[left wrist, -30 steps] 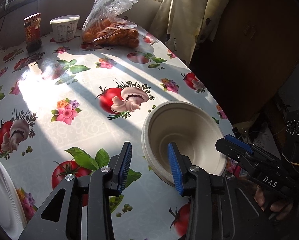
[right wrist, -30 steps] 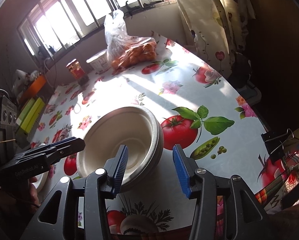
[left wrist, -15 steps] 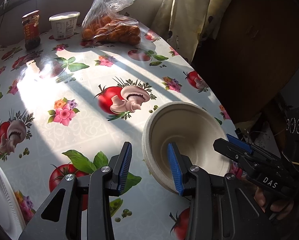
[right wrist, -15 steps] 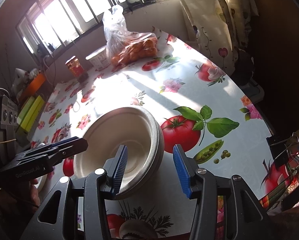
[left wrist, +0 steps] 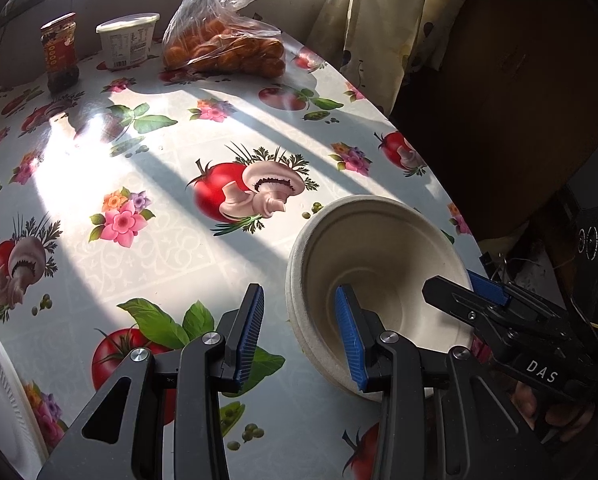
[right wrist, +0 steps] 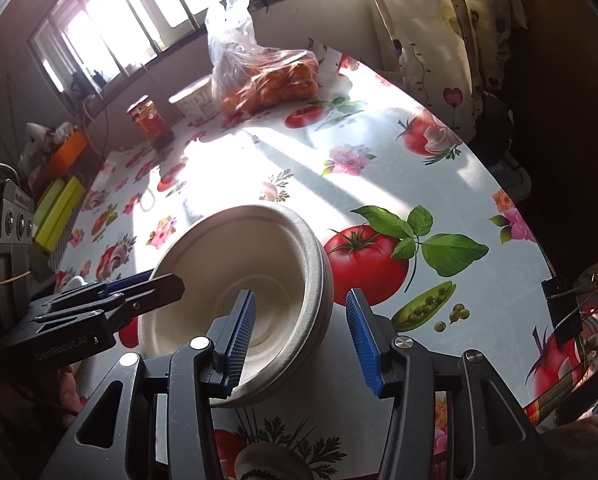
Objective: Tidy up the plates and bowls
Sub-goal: 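Grip the nested tan bowls' rims with both grippers and lift them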
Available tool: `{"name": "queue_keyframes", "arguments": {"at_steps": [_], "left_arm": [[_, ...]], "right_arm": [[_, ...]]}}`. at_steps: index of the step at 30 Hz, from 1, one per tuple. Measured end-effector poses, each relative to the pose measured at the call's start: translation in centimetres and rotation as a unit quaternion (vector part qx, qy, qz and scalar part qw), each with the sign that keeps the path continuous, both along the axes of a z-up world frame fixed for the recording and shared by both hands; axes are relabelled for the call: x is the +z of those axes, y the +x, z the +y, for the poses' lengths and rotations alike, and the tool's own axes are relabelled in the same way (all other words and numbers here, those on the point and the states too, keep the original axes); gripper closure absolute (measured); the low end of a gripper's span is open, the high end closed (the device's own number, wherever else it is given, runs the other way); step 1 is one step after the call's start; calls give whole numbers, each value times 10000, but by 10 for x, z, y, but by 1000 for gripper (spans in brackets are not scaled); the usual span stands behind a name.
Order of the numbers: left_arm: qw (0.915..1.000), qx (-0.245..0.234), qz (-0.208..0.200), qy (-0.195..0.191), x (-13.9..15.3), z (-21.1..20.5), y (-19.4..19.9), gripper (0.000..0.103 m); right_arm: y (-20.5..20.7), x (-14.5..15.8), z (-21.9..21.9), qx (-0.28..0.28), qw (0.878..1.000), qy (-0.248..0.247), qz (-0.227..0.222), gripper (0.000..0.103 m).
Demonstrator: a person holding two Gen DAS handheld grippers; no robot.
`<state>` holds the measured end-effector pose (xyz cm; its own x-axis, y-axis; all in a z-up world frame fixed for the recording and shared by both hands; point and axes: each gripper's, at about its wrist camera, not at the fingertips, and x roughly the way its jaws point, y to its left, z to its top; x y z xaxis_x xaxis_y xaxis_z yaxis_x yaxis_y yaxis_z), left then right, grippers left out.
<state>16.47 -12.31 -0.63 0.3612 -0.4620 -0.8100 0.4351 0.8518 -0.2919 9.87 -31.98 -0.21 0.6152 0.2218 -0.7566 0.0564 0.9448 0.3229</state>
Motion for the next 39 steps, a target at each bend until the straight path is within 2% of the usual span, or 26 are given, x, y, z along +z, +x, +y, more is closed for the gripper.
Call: {"name": "queue_keyframes", "arguments": {"at_steps": [6,15,17,24,27,39], "left_arm": [[10000,-8,46,37,-3,-1,0,64],[10000,-12,45,84,-6,-4,0,65],[9999,-36,48,86,-6,-5,0,69],[9999,-48,54,124,-7,-6,0,72],[9999,-90,51,124,-7,-8,-1,79],[9998,-59,30,172,-7,-8,-2,82]], "right_arm": [[3,-3,-1,-1,10000,13,90,57],[5,-6,0,18,9998,-10,177,70],[5,-7,1,28,9998,-20,197,74],[5,-7,2,48,9998,-6,203,75],[5,-7,2,44,9998,-6,204,75],[5,-9,3,20,9997,-66,237,76]]}}
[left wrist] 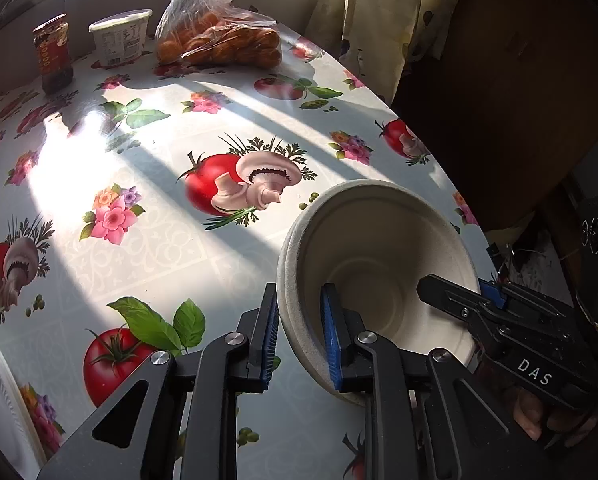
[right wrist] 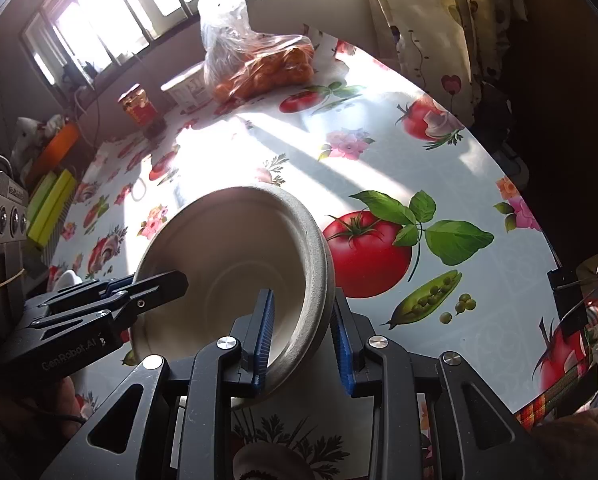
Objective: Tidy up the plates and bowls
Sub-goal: 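Grip the nested tan bowls' rims with both grippers and lift them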
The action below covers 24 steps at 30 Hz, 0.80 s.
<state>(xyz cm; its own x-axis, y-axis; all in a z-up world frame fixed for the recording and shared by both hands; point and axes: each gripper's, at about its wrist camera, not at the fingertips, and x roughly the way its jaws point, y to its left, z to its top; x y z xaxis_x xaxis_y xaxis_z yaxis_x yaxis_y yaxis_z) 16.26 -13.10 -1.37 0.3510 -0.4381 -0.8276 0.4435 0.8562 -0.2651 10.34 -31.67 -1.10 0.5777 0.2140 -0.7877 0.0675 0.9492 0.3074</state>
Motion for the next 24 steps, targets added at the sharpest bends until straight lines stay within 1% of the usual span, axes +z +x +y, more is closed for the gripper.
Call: {"name": "queue_keyframes", "arguments": {"at_steps": [8,12,18,24], "left_arm": [[10000,26,-52,67,1,-2,0,84],[9999,35,-63,78,1,-2,0,84],[9999,39,-61,83,1,-2,1,84],[9999,82,-86,78,5,-1,0,84]], "right_arm": [[0,0,1,-24,10000,-40,27,76],[0,1,0,-47,10000,-68,22,80],[0,1,-1,-45,10000,-66,21,81],[1,4,-2,-63,10000,-35,19,84]]}}
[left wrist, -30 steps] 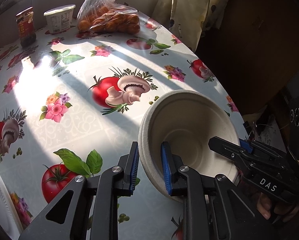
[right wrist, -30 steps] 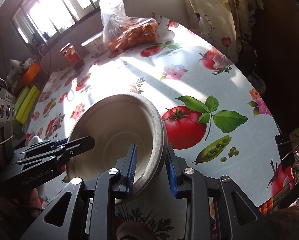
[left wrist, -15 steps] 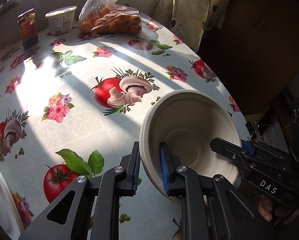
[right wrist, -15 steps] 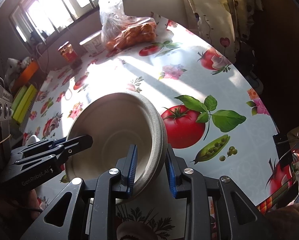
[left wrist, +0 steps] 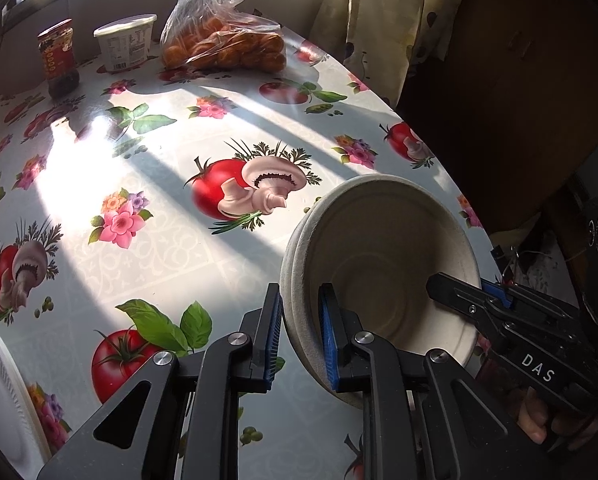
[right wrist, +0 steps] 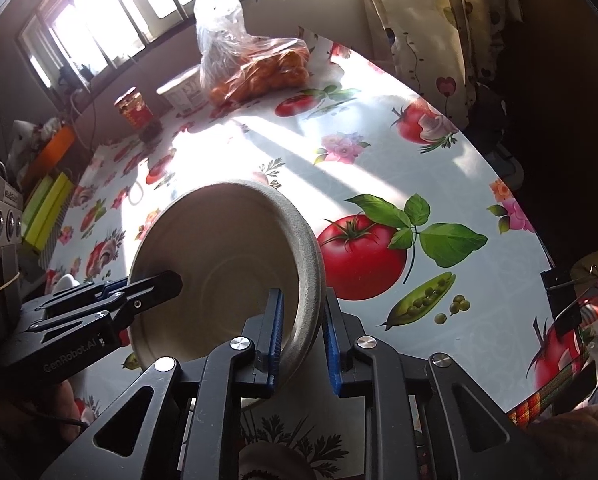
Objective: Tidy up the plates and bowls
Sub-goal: 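Grip the nested tan bowls' rims with both grippers and lift them, then carry the nested bowls with both grippers over the white plate stack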
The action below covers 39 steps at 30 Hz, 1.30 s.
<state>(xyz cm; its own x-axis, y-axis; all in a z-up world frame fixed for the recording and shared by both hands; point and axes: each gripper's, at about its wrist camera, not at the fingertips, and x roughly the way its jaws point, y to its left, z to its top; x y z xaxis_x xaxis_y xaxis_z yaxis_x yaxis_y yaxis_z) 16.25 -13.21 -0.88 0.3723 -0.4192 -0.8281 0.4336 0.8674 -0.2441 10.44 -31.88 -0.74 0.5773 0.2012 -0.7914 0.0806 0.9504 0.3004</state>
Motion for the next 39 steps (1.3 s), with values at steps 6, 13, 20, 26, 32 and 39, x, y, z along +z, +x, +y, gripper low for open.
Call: {"name": "queue_keyframes", "arguments": {"at_steps": [6,13,20,26,32,39], "left_arm": [[10000,79,-35,-12,5,5,0,84],[9998,213,-41,8,10,14,0,84],[9990,422,-133,-14,20,33,-2,84],[9973,725,-145,-10,24,58,-3,84],[9944,1036,-188,3,28,86,-4,84],[9903,1362,-272,53,35,117,-8,84]], "right_arm": [[2,6,4,55,10000,25,-17,84],[8,12,14,159,9999,50,-42,85],[16,20,31,387,9992,20,-79,85],[26,23,53,703,9975,66,-72,85],[36,26,81,1058,9943,58,-82,85],[46,31,116,1465,9892,19,-100,84]]}}
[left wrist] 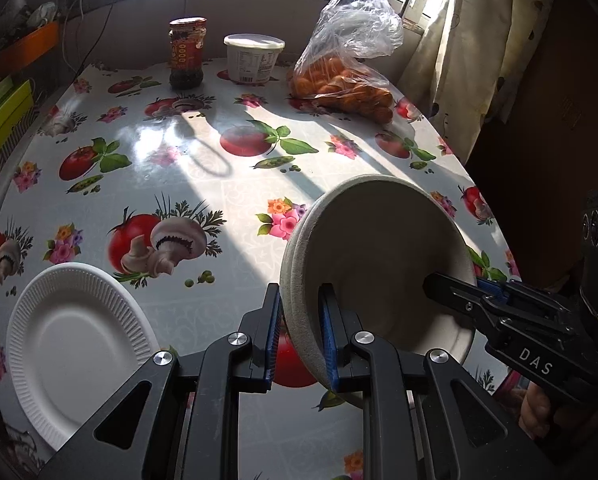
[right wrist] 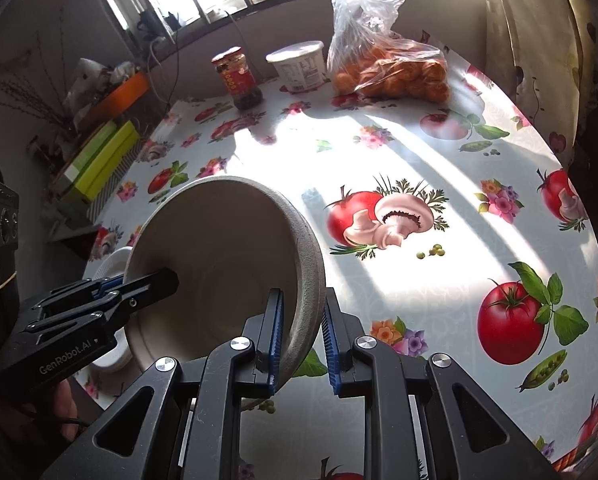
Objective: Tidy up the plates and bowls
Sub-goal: 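Carry the nested bowls with both grippers over the white plate stack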
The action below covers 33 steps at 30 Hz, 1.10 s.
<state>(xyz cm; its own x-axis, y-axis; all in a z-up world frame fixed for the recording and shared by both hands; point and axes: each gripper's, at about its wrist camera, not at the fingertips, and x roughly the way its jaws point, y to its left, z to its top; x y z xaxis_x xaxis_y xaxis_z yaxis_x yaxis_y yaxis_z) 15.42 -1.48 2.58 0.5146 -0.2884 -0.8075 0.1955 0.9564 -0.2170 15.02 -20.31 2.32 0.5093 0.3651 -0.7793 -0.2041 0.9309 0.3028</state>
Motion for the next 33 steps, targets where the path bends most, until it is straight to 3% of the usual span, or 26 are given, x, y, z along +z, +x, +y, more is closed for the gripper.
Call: {"name": "queue_keyframes", "arguments": {"at_steps": [16,33], "left_arm": [[9971,759,-23,61,4,78,-19,84],[9861,1658,93,69,-4,160,-49,84]], "right_arm": [[14,3,80,813,9967,17,10,84],[17,-4,171,1731,9847,-5,190,84]]}}
